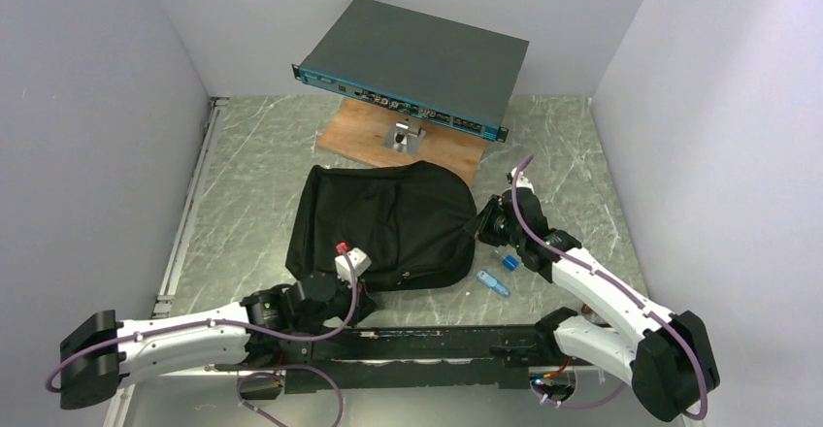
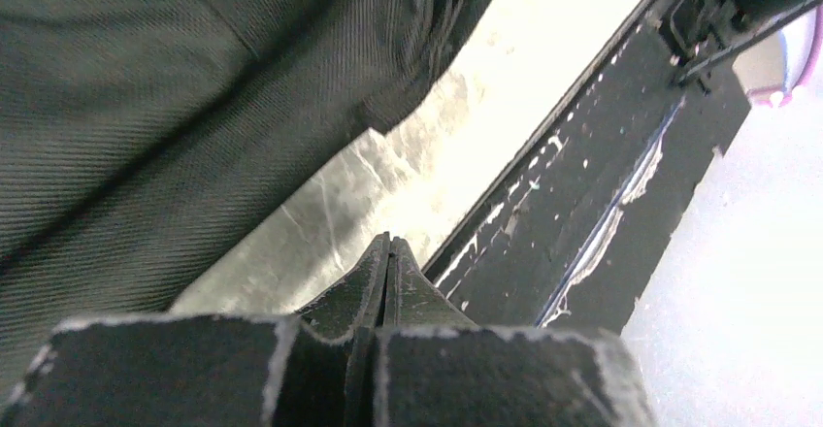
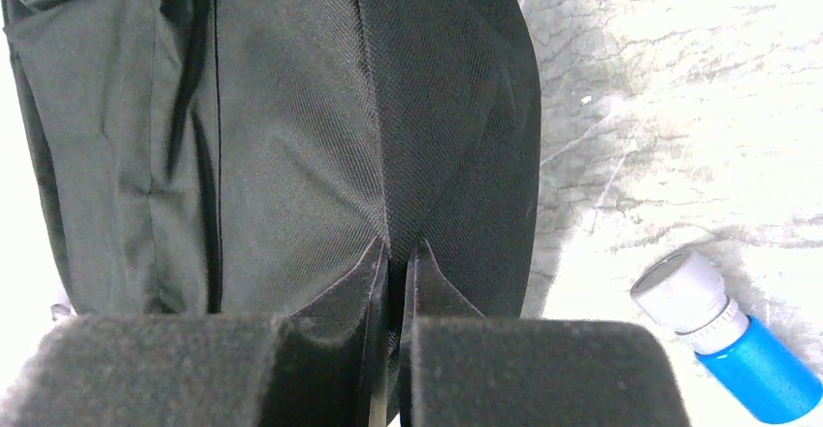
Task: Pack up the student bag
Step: Zip the student bag at the center of the board, then unzip the student bag at the center of the board.
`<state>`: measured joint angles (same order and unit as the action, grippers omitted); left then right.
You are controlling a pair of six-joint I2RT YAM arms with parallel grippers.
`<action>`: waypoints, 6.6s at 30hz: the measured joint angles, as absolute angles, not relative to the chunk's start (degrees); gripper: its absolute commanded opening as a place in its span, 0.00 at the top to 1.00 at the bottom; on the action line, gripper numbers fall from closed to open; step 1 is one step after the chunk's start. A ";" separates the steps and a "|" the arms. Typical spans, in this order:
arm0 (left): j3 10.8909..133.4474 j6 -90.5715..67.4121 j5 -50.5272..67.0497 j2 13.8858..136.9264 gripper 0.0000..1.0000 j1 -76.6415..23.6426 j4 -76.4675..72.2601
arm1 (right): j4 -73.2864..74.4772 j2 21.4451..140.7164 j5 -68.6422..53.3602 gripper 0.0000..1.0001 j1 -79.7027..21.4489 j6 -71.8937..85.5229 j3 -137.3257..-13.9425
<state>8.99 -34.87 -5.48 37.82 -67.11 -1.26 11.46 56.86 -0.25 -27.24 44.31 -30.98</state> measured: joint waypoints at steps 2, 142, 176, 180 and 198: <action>9.13 -34.96 -3.36 40.29 1.00 -67.11 -1.74 | 11.27 56.75 -0.62 1.00 -27.24 42.63 -30.98; 60.69 -27.55 9.39 94.00 0.87 -32.23 9.87 | -20.01 85.14 13.37 1.00 -49.30 35.48 -41.69; 32.97 -33.47 15.79 65.30 1.00 -35.42 -4.86 | -22.87 82.24 7.27 1.00 -47.27 35.79 -39.57; 32.97 -33.95 15.05 66.22 1.00 -36.32 -5.54 | -23.64 82.21 5.82 1.00 -46.68 36.51 -39.57; 23.53 -40.16 6.98 49.04 1.00 -51.16 8.47 | -22.31 82.83 4.64 1.00 -43.75 35.70 -41.28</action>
<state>23.53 -40.16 6.98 49.04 -51.16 8.47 -22.31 82.83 4.64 -43.75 35.70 -41.28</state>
